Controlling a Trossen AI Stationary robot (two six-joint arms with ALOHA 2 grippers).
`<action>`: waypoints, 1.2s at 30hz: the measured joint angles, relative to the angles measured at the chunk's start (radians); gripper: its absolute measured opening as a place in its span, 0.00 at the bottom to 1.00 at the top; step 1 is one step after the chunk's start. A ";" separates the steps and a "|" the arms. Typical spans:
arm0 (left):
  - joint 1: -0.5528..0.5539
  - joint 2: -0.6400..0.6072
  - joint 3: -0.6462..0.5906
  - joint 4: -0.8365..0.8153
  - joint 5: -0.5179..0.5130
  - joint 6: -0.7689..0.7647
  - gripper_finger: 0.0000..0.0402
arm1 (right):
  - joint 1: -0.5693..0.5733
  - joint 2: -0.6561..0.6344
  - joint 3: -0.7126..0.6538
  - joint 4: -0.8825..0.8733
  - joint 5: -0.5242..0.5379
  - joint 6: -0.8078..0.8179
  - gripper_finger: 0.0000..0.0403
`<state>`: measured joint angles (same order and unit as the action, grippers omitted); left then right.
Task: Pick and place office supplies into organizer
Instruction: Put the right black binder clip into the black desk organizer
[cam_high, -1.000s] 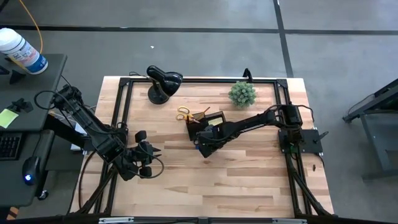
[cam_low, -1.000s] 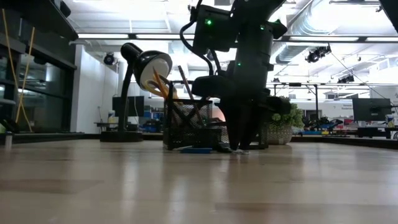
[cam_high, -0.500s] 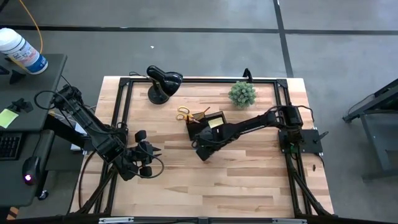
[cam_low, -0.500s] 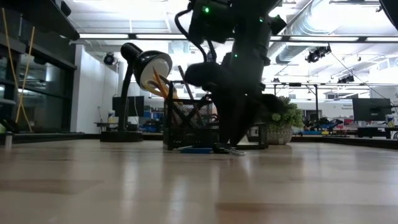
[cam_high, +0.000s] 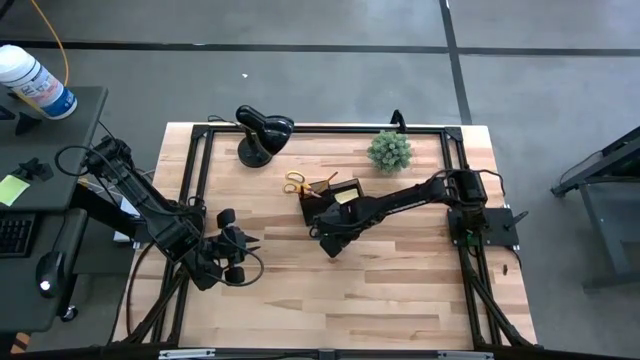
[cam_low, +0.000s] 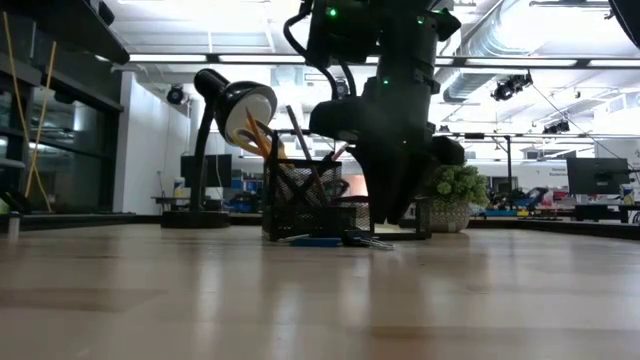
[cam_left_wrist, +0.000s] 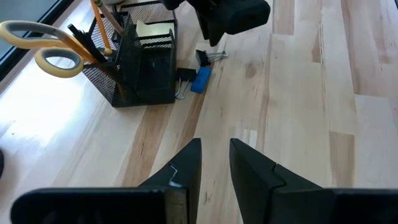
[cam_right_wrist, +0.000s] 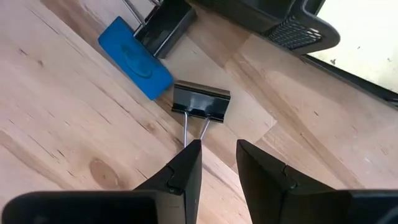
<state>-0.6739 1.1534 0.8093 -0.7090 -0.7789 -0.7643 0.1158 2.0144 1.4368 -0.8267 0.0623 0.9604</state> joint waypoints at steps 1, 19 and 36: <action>0.000 0.000 0.000 0.000 0.000 0.000 0.18 | -0.002 0.000 0.000 0.000 0.001 0.000 0.24; 0.000 0.000 0.000 -0.006 -0.004 0.000 0.18 | -0.012 0.052 0.000 0.049 -0.028 -0.003 0.24; 0.000 0.000 0.000 -0.023 -0.004 0.000 0.18 | -0.011 0.077 0.002 0.064 -0.049 -0.025 0.02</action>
<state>-0.6735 1.1538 0.8093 -0.7319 -0.7834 -0.7647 0.1047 2.0918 1.4387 -0.7625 0.0135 0.9355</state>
